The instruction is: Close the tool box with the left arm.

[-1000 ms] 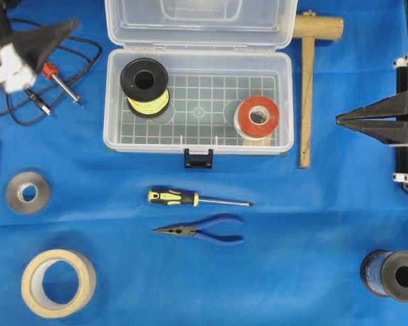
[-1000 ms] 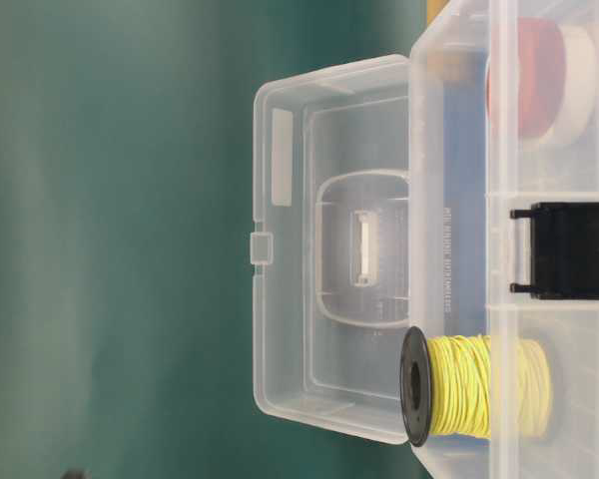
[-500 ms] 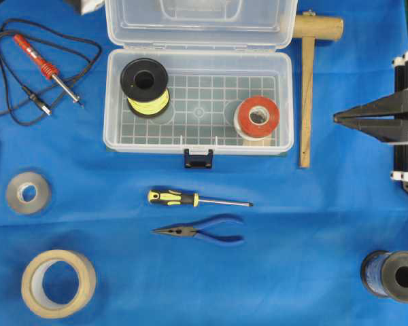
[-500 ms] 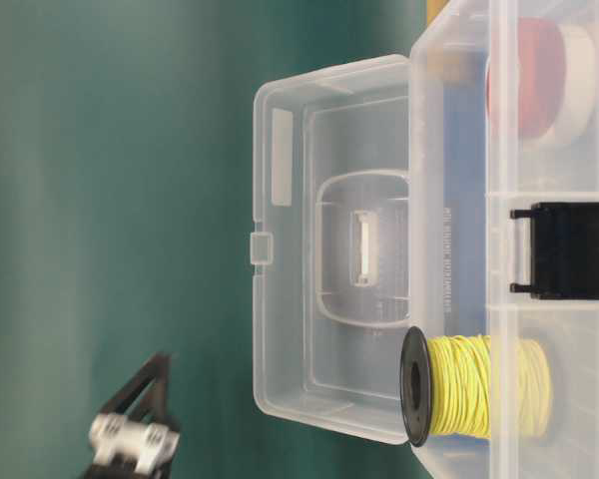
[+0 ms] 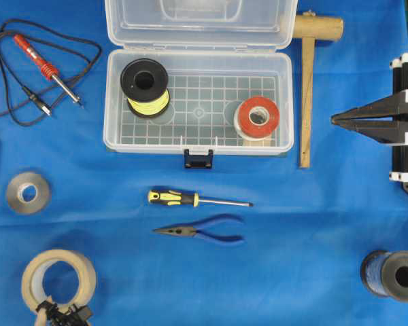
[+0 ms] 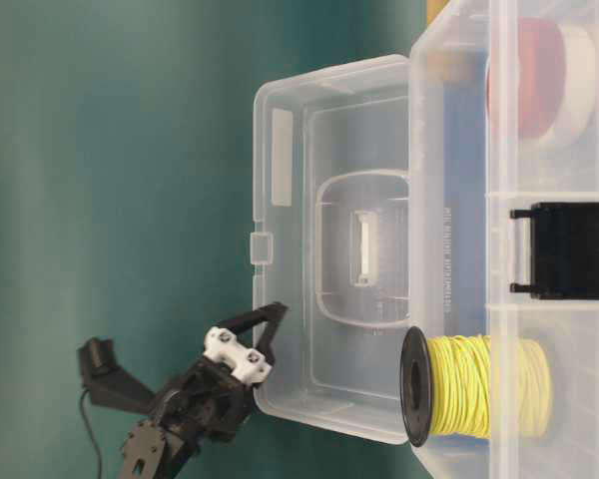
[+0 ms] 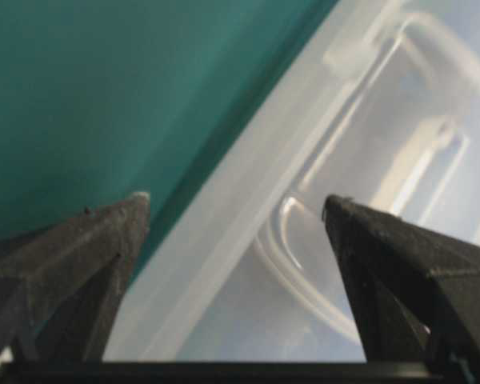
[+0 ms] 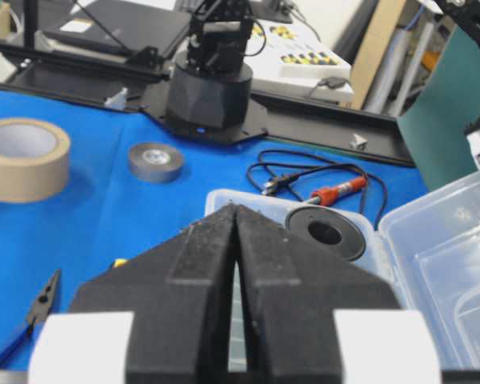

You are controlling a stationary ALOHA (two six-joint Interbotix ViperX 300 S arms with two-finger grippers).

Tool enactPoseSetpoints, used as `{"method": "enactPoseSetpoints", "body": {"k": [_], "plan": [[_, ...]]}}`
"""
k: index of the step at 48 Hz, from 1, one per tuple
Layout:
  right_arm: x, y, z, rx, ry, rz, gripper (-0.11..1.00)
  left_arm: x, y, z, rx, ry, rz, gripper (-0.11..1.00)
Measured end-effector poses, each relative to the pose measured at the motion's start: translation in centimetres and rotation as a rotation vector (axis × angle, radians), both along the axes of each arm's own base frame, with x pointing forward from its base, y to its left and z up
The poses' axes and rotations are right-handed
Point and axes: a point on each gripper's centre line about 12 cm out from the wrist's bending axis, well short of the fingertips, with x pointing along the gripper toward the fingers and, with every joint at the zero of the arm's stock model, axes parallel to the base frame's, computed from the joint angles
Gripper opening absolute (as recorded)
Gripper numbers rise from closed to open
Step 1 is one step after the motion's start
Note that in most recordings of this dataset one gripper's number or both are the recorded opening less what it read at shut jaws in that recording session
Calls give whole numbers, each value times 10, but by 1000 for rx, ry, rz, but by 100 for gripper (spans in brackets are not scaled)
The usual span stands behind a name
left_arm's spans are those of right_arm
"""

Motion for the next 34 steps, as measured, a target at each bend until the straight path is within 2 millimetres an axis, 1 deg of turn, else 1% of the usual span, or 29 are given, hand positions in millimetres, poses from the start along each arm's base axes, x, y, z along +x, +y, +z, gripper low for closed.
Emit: {"method": "enactPoseSetpoints", "body": {"k": [9,15,20,29,34], "plan": [[1,-1,-2,0,9,-3,0,3,-8,-2,-32,42,-23,94],[1,-2,-2,0,11,-9,0,3,-17,2,-49,67,-41,94],[2,-3,-2,0,12,-14,0,5,-29,8,-60,82,-67,94],[2,-4,-3,0,14,-20,0,3,-52,29,-78,75,-95,94],[2,-4,-3,-3,15,-20,0,0,-70,41,-87,65,-119,94]]}}
